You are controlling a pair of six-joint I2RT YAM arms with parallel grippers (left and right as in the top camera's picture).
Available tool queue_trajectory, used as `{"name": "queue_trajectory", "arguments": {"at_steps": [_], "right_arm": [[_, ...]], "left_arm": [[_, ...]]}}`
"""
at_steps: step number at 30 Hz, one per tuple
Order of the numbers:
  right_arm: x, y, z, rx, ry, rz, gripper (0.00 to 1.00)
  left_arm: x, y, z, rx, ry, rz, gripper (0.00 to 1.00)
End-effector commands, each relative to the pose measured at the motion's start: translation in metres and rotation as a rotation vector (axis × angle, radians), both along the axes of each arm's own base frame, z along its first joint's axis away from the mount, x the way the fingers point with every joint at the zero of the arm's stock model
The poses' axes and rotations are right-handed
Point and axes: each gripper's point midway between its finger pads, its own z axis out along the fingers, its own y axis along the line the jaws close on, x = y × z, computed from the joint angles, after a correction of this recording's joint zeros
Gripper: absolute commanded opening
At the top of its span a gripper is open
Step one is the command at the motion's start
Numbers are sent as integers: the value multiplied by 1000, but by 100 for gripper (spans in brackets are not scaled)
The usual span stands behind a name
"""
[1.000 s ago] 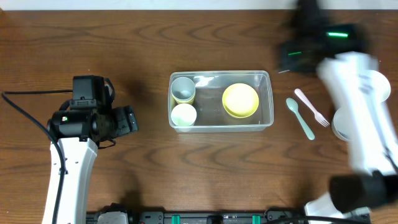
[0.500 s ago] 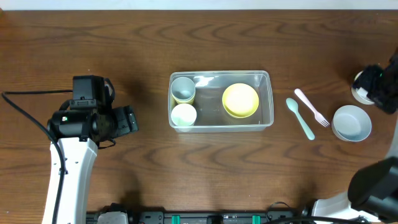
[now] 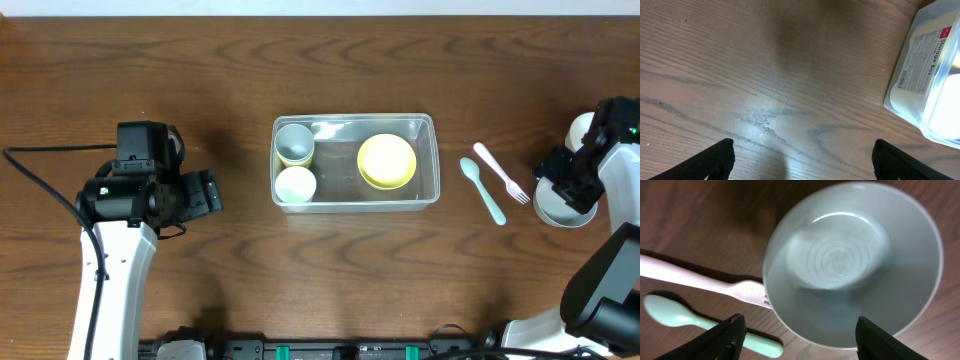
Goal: Pack container
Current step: 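Move the right gripper to the white bowl and grasp its rim, then carry the white bowl over the container and drop it onto the yellow bowl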
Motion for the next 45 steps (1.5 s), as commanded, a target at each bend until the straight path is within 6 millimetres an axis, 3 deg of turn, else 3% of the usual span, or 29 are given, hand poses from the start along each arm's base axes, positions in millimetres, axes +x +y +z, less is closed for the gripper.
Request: {"name": "queue_trajectory", "arguments": {"at_steps": [1, 8, 14, 17, 25, 30, 33, 36, 40, 45], "right_arm": [[-4, 2, -16, 21, 35, 13, 71], [-10, 6, -45, 57, 116, 53, 69], [-5, 7, -47, 52, 110, 80, 62], [-3, 10, -47, 50, 107, 90, 54], [7, 17, -44, 39, 90, 131, 18], [16, 24, -35, 31, 72, 184, 7], [25, 30, -20, 20, 47, 227, 2], [37, 38, 10, -9, -15, 279, 1], [56, 54, 71, -83, -163, 387, 2], [70, 117, 143, -95, -391, 661, 2]], "left_arm": [[0, 1, -1, -4, 5, 18, 88], [0, 1, -1, -4, 6, 18, 88], [0, 1, -1, -4, 5, 18, 88], [0, 1, -1, -4, 5, 18, 88], [0, 1, -1, -4, 5, 18, 88], [0, 1, -1, -4, 5, 18, 88], [0, 1, -1, -4, 5, 18, 88], [0, 1, -1, -4, 5, 18, 88], [0, 1, -1, -3, 6, 18, 88], [0, 1, -1, -4, 5, 18, 88]]}}
